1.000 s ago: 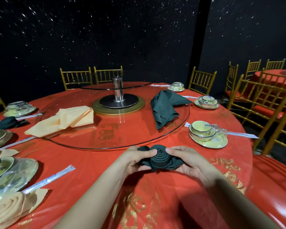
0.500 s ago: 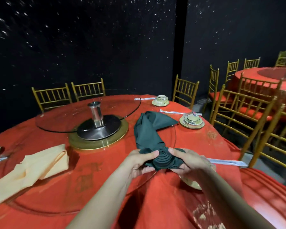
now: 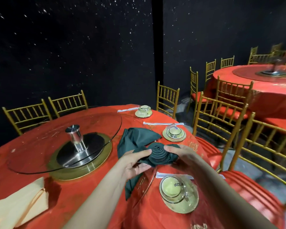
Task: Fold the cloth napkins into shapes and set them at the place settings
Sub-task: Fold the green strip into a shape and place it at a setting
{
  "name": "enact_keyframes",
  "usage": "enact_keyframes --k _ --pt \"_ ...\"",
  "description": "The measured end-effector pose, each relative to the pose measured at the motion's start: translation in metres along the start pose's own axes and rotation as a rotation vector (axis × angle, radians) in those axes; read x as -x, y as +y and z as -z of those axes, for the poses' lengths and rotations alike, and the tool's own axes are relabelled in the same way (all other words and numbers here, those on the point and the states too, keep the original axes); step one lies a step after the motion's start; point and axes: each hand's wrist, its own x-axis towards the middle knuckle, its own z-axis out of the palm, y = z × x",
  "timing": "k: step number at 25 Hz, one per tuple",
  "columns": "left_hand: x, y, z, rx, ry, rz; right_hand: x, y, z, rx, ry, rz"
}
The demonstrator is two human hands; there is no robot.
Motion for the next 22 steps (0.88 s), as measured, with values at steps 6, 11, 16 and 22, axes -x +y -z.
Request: enact_keyframes --k 6,11,16,22 --pt "-0.067 0.015 -0.07 0.139 0.104 -0.019 -0.041 -0.048 0.076 -0.039 -0.086 -0.009" --pt "-0.122 0.028 -0.12 0.226 0.154 -0.024 -0.094 -0.077 0.135 -0.133 -0.138 -0.094" --pt "-0.163 0.05 -0.135 0.251 0.206 -0.042 -0.141 -0.101 0.148 -0.11 -0.082 -0.123" --pt "-0.236 0.067 -0.127 0.181 0.223 -0.09 -0.211 -0.1 0.163 -0.083 -0.012 -0.138"
